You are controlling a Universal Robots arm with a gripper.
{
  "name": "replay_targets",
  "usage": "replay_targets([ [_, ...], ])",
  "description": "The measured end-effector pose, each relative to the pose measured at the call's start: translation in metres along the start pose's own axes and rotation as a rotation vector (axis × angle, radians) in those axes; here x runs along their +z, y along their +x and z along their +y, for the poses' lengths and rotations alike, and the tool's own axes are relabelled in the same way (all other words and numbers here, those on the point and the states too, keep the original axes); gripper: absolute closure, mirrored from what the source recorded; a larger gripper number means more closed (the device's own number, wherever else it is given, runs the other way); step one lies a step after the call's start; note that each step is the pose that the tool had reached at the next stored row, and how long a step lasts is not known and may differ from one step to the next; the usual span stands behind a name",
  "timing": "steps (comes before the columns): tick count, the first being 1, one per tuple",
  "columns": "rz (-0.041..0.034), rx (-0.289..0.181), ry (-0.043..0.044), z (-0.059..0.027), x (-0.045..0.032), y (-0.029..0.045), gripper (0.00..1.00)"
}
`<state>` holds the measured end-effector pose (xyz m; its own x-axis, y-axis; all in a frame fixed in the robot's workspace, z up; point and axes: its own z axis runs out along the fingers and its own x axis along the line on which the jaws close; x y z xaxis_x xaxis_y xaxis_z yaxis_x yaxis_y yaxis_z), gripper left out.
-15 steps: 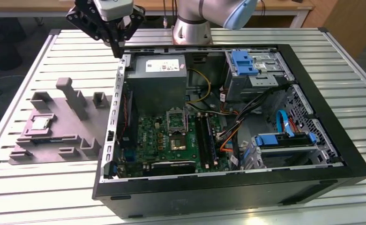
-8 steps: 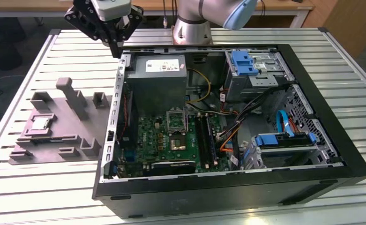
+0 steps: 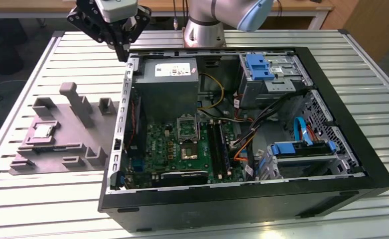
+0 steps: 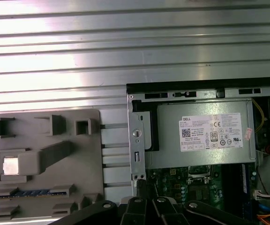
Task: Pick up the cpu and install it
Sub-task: 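Reach for the cpu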
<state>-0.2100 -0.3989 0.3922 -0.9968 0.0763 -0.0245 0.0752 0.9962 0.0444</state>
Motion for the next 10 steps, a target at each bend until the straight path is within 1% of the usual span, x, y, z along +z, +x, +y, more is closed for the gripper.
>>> replay_targets([
  [10, 0.0, 0.0, 0.0, -0.0002, 0.0, 0.0026, 0.89],
])
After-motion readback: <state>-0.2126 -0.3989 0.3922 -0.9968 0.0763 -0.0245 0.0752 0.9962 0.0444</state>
